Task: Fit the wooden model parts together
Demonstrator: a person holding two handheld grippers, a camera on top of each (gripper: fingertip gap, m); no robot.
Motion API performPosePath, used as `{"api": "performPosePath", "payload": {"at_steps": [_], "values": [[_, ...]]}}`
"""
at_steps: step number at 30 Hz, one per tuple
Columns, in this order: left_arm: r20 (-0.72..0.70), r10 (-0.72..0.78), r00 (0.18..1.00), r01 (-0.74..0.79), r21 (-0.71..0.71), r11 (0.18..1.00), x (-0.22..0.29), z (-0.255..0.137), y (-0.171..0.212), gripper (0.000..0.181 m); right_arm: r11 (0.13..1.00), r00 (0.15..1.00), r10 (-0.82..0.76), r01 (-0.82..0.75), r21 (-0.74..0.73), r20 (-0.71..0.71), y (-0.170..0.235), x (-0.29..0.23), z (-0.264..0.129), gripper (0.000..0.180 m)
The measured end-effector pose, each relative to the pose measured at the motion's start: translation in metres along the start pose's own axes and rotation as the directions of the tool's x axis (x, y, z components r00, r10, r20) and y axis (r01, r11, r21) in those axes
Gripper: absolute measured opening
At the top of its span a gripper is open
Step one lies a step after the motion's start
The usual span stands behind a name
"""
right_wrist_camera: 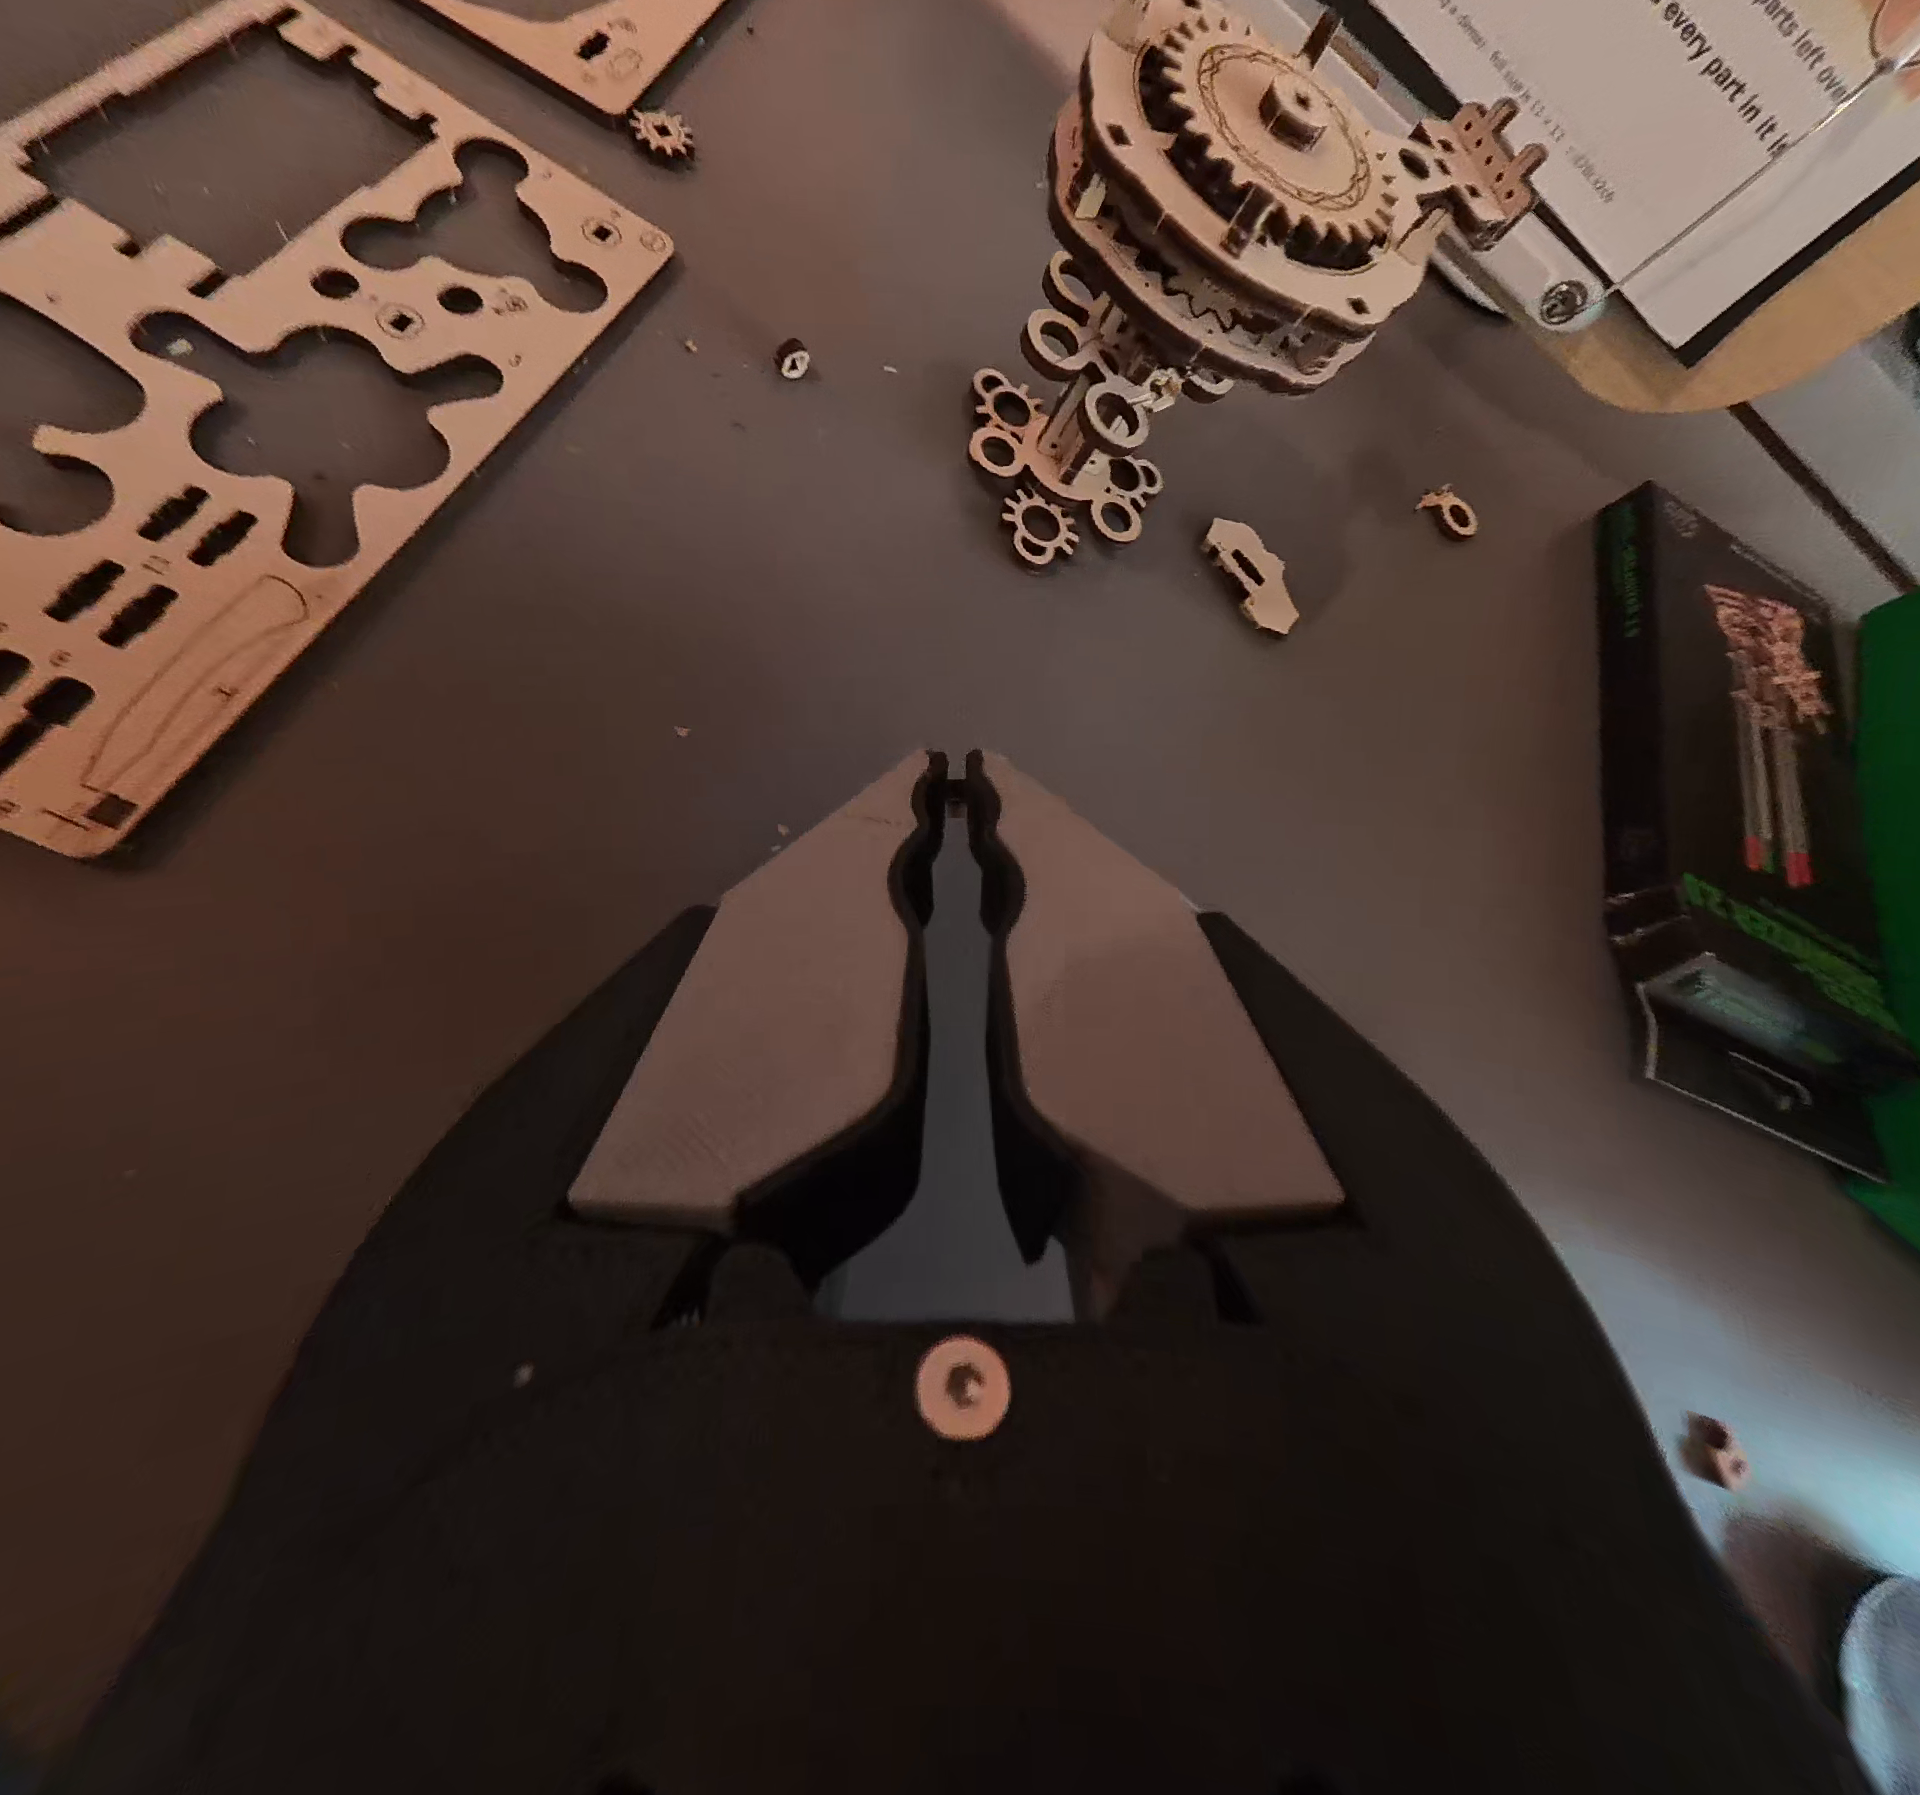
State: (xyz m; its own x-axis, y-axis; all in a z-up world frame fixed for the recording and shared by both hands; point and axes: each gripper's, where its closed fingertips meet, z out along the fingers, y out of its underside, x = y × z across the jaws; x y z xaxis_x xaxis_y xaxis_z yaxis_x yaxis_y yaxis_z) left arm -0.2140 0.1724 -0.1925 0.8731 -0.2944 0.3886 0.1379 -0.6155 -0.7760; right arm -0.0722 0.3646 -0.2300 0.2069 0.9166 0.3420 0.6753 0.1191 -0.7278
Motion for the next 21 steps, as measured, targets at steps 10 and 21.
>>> {"api": "performPosePath", "payload": {"at_steps": [10, 21], "values": [[0.215, -0.01, 0.977, -0.015, 0.117, 0.993, -0.067, -0.066, -0.011, 0.076, 0.982, 0.99, -0.144, 0.143, 0.123, 0.0, -0.011, -0.008, -0.008, 0.0], [0.332, 0.044, 0.942, -0.106, 0.171, 0.98, -0.124, -0.081, -0.057, 0.064, 0.872, 0.867, -0.487, 0.489, -0.011, -0.103, -0.028, -0.015, 0.03, 0.0]]}}
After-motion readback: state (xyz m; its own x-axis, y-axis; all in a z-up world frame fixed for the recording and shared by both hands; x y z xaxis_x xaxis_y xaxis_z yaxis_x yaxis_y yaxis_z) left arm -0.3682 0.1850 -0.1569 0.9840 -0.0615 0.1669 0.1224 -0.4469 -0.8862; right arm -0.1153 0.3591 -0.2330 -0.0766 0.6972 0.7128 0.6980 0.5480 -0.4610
